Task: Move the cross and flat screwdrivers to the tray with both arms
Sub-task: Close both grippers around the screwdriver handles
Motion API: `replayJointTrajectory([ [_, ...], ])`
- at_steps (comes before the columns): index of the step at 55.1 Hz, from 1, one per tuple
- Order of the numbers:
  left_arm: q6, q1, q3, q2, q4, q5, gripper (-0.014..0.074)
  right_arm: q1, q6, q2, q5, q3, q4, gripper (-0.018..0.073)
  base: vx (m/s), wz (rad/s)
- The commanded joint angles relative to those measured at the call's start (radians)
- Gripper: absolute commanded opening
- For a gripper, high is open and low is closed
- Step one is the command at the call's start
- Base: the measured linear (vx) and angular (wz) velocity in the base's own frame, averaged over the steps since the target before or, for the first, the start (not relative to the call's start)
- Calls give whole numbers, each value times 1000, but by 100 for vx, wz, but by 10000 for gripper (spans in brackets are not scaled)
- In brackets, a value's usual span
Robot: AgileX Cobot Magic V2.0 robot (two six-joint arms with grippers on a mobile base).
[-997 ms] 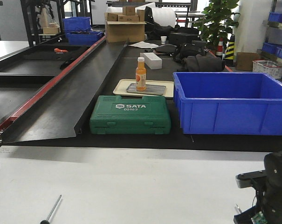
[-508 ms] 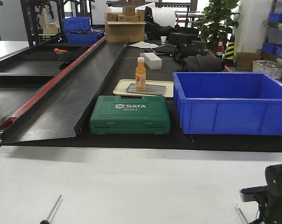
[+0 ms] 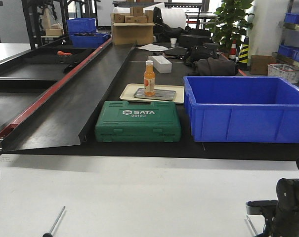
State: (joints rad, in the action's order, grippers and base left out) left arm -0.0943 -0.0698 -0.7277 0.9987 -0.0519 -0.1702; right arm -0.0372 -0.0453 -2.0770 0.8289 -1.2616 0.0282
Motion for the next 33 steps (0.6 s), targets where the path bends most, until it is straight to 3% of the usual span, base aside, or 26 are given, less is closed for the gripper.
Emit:
replayJointTrajectory([
  [1, 3, -1, -38, -9, -6, 74, 580, -3, -7, 32, -9, -14, 11, 82, 0, 0],
  [4, 3, -1, -38, -9, -6, 74, 580, -3, -7, 32, -6, -14, 11, -14, 0, 0],
  [17, 15, -1, -38, -9, -6, 55, 580, -3, -3, 86, -26, -15, 12, -10, 0, 0],
  [33, 15, -1, -50, 66, -7, -118, 580, -3, 4, 329, -115, -15, -53, -8, 0, 0],
])
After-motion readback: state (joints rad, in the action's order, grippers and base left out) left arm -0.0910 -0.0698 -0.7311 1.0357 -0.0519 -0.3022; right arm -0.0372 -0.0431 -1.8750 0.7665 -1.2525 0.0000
